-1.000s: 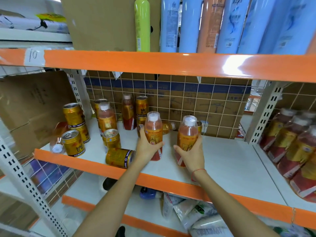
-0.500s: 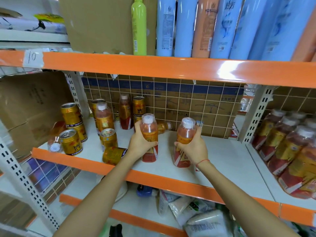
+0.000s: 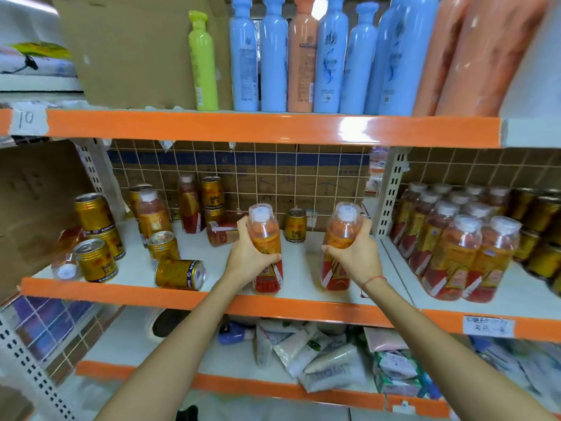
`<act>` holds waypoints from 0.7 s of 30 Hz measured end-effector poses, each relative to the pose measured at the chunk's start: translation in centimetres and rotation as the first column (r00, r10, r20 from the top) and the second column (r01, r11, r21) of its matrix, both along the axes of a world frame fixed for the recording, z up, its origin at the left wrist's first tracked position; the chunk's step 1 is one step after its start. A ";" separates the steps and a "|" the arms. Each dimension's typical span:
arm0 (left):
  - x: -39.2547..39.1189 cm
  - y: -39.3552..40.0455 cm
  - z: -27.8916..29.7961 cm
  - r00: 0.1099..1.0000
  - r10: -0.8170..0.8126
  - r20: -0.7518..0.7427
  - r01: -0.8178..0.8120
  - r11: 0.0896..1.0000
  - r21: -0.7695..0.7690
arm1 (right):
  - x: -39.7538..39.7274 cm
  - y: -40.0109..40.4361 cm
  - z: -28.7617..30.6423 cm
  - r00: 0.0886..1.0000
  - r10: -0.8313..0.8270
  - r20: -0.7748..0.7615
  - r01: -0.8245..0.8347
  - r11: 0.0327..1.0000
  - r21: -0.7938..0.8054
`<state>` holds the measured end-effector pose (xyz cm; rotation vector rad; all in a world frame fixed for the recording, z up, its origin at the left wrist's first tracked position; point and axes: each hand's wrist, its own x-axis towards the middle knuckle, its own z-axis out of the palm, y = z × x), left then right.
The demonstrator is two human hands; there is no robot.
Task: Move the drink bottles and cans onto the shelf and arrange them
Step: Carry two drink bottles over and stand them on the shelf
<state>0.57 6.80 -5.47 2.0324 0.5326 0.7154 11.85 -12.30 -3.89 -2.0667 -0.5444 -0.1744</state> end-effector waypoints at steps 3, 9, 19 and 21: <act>-0.6 -2.8 0.1 0.999 -0.042 -0.010 0.042 0.999 0.005 | -1.8 -3.4 0.4 0.998 -0.061 -0.004 0.061 0.998 0.003; -1.8 -9.2 0.2 0.992 -0.122 -0.015 0.123 0.992 0.018 | -5.6 -11.6 0.5 0.987 -0.159 -0.037 0.159 0.987 -0.009; 0.9 -21.3 1.5 0.958 -0.287 0.011 0.287 0.958 0.003 | -6.0 -26.3 -0.5 0.896 -0.416 -0.156 0.418 0.908 -0.020; 2.3 -23.8 1.6 0.950 -0.311 0.020 0.311 0.950 0.009 | -5.5 -28.7 0.9 0.915 -0.395 -0.084 0.394 0.919 -0.024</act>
